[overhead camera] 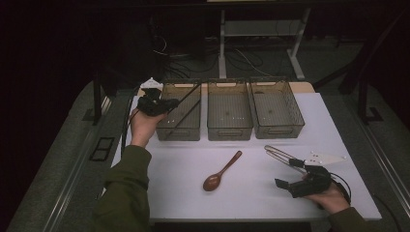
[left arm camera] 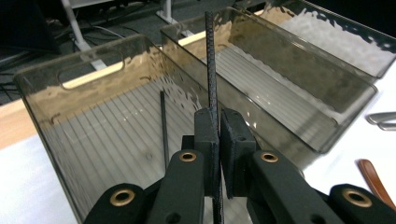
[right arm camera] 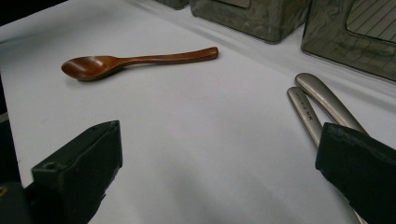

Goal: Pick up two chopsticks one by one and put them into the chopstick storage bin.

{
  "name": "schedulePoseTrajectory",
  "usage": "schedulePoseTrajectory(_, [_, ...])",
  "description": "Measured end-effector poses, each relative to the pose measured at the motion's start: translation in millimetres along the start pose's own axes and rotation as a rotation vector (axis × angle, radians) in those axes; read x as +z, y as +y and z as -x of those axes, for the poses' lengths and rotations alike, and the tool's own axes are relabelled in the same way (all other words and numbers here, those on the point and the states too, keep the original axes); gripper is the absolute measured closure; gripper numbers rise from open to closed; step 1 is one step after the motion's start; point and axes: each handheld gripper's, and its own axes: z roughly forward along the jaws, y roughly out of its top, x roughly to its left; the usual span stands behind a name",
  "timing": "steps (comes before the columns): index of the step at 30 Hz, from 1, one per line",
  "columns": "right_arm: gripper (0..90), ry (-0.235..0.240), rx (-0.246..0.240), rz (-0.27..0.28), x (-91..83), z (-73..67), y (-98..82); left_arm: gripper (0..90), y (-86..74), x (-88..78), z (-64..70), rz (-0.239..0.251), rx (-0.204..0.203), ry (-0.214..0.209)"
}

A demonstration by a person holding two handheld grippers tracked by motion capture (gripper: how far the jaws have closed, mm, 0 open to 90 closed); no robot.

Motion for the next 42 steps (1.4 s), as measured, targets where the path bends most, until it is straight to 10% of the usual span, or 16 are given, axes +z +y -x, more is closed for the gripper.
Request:
schedulePoseTrajectory(23, [0.0, 0.006, 0.009, 0.006, -1.3, 1.6, -0.1, 84.9, 9.5, 62.0, -25.9, -0.093, -0.084, 0.118])
schedulePoseTrajectory(42, [0.0, 0.006, 0.007, 0.005, -1.1, 1.4, 0.0, 79.1, 6.6, 66.3, -30.3, -0.126, -0.096, 0.140])
